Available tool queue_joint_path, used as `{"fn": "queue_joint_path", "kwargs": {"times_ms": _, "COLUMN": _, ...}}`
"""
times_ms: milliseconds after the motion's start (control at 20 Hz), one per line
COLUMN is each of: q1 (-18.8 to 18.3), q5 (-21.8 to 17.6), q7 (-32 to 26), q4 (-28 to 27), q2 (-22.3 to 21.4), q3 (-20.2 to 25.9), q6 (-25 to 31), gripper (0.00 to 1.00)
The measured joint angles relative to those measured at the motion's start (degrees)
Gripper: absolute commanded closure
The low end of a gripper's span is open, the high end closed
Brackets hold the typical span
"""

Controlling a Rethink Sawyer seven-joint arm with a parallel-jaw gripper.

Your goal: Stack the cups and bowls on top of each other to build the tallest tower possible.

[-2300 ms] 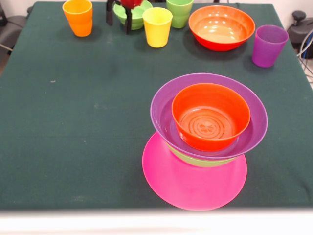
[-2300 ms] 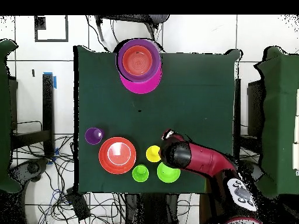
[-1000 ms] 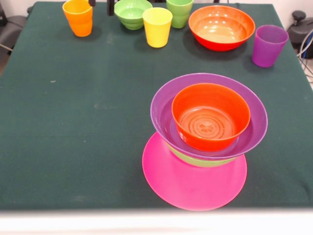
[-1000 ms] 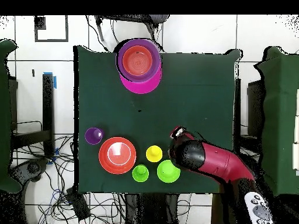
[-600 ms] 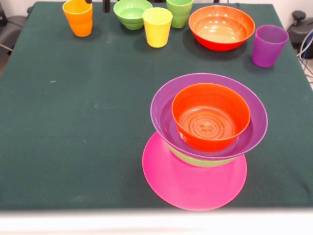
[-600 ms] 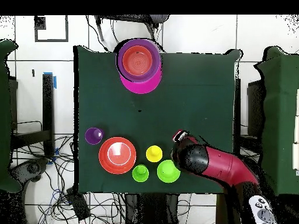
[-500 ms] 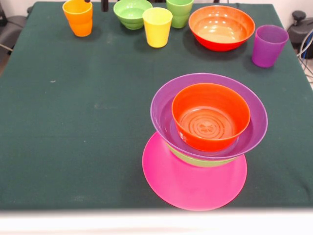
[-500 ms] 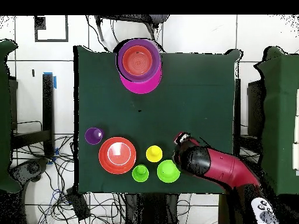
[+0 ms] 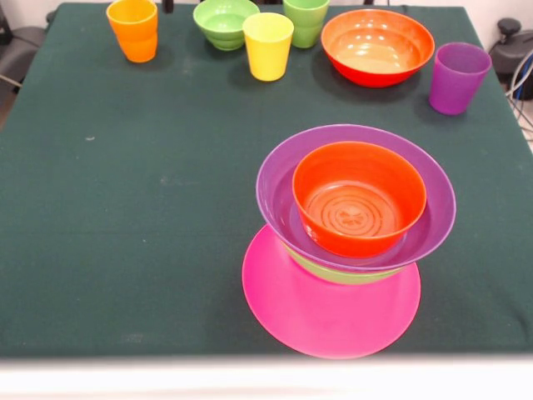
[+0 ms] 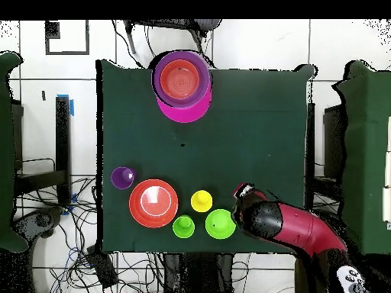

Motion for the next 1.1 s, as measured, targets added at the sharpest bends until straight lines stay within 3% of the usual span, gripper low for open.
{"fn": "queue_joint_path", "kwargs": {"times_ms": 350, "q1": -2.21, "q5": -2.30, "q7": 0.00, "q4": 0.40, "q2": 0.92, "q3": 0.08, "q6": -0.13, "gripper": 0.00}}
{"fn": "queue_joint_path", "kwargs": {"times_ms": 1100, "q1": -3.96, "q5": -6.71, "q7": 0.00, "q4": 0.34, "q2": 10.60, "q3": 0.15, "q6": -6.69, "gripper": 0.00}}
